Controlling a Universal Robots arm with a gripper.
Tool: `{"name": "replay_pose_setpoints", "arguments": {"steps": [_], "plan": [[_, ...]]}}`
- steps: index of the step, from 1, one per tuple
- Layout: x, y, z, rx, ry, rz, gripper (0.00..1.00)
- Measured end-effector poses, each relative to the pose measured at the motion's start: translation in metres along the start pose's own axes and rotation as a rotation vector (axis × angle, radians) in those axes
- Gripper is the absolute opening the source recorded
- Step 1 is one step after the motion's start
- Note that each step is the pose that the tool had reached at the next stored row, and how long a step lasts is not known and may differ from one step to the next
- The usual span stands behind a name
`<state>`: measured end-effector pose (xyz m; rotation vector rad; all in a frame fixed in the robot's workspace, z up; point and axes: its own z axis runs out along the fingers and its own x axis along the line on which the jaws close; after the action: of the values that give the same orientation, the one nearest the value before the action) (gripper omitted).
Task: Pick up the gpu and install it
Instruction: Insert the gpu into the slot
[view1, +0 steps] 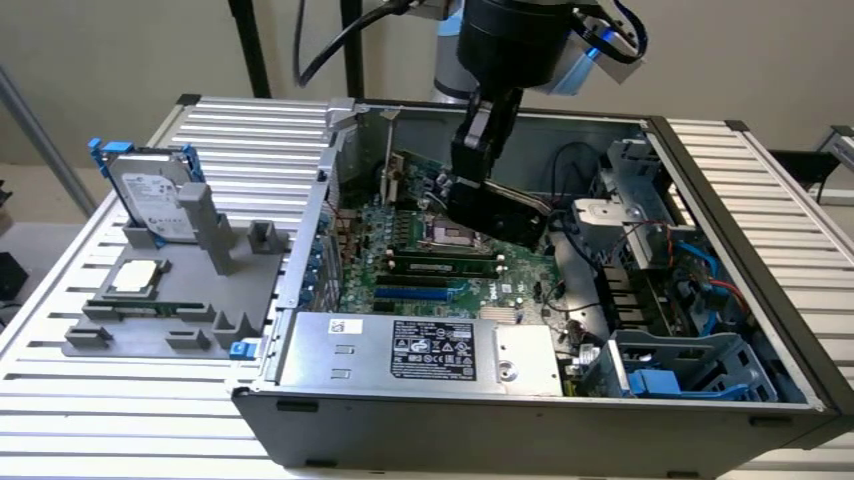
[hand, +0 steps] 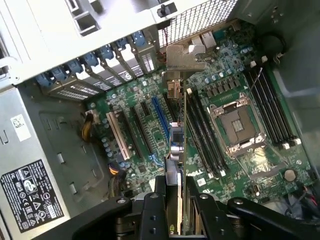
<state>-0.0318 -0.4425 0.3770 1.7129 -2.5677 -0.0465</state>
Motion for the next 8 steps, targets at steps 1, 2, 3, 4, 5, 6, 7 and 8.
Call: {"name": "replay_pose_setpoints", "arguments": {"steps": [1, 2, 3, 4, 5, 6, 7, 8], "plan": [[0.000, 0.0000, 0.0017, 0.0004, 0.0008, -0.014, 0.27], [0.000, 0.0002, 0.0035, 0.0007, 0.0014, -0.026, 0.27], [0.000, 0.0005, 0.0053, 0.0010, 0.0020, -0.037, 0.27], [0.000, 0.0009, 0.0072, 0.0014, 0.0026, -0.048, 0.27], [0.001, 0.0014, 0.0091, 0.0015, 0.0029, -0.060, 0.27], [0.001, 0.0020, 0.0110, 0.0017, 0.0031, -0.073, 0.27], [0.001, 0.0024, 0.0128, 0.0019, 0.0033, -0.085, 0.27], [0.001, 0.0027, 0.0147, 0.0021, 0.0035, -0.099, 0.27]]}}
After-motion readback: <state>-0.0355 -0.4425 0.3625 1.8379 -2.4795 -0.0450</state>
